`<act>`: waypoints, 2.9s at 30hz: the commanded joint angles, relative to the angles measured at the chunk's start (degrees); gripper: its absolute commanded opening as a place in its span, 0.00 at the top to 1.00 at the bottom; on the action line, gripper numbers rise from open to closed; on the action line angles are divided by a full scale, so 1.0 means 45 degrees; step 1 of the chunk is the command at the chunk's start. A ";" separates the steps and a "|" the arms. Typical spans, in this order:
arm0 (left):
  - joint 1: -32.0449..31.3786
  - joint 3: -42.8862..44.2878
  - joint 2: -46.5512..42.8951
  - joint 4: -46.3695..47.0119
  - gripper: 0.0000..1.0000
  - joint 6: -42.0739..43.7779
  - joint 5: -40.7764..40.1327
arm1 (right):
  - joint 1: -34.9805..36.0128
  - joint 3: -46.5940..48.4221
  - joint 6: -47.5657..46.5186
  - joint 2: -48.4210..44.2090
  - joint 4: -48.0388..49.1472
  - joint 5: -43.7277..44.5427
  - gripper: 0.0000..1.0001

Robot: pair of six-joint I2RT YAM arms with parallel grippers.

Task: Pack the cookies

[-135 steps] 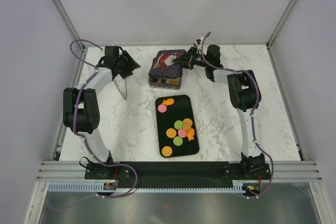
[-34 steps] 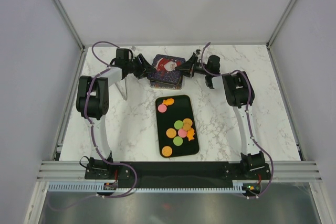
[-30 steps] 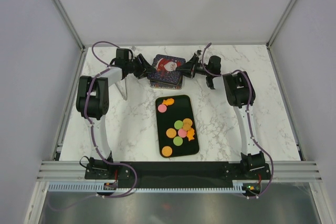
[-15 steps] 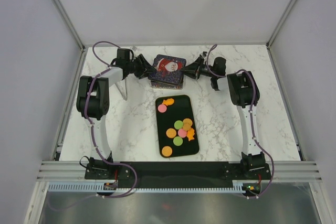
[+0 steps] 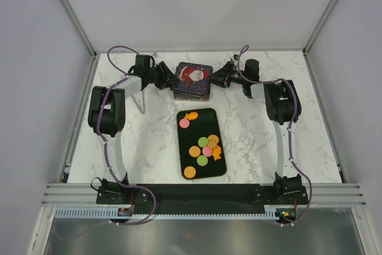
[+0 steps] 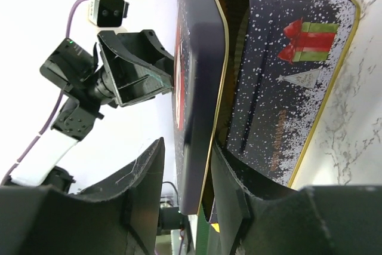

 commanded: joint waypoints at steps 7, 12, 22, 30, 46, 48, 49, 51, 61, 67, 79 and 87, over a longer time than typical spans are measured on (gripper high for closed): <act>-0.0126 0.0208 -0.0138 -0.0978 0.46 0.0494 -0.1076 | -0.0168 -0.0076 -0.1745 -0.0892 -0.1262 0.0642 0.54; -0.0106 0.0228 -0.0158 -0.1036 0.45 0.0494 -0.1115 | -0.0402 -0.0232 -0.1745 -0.0971 -0.1204 0.0682 0.54; -0.0106 0.0247 -0.0158 -0.1036 0.45 0.0455 -0.1095 | -0.0558 -0.0487 -0.1726 -0.1225 -0.0949 0.0662 0.53; -0.0223 0.0189 -0.0255 -0.1075 0.45 0.0416 -0.1310 | -0.0344 -0.0565 -0.3125 -0.1731 -0.2172 0.1208 0.45; -0.0399 0.0189 -0.0353 -0.1485 0.43 0.0318 -0.1915 | 0.0848 -0.0096 -0.6354 -0.2670 -0.5988 0.5016 0.33; -0.0438 0.0169 -0.0411 -0.1563 0.43 0.0318 -0.1974 | 0.0848 -0.0077 -0.6354 -0.2748 -0.6008 0.5309 0.33; -0.0457 0.0169 -0.0431 -0.1583 0.43 0.0337 -0.1974 | 0.0867 -0.0077 -0.6374 -0.2768 -0.6027 0.5349 0.32; -0.0516 0.0189 -0.0470 -0.1642 0.43 0.0357 -0.2091 | 0.0906 -0.0018 -0.6374 -0.2807 -0.6066 0.5485 0.32; -0.0848 0.0111 -0.0489 -0.2012 0.41 0.0494 -0.2500 | 0.1238 -0.0233 -0.6394 -0.3100 -0.6066 0.6014 0.29; -0.1024 -0.0182 -0.0665 -0.2052 0.41 0.0513 -0.2638 | 0.1375 -0.0233 -0.6374 -0.3080 -0.6066 0.6053 0.29; -0.1336 -0.0729 -0.1251 -0.2189 0.39 0.0513 -0.2813 | 0.1512 -0.0389 -0.6198 -0.3178 -0.6105 0.6209 0.29; -0.1649 -0.1042 -0.1388 -0.2306 0.37 0.0650 -0.2931 | 0.1590 -0.0526 -0.6179 -0.3295 -0.6105 0.6287 0.29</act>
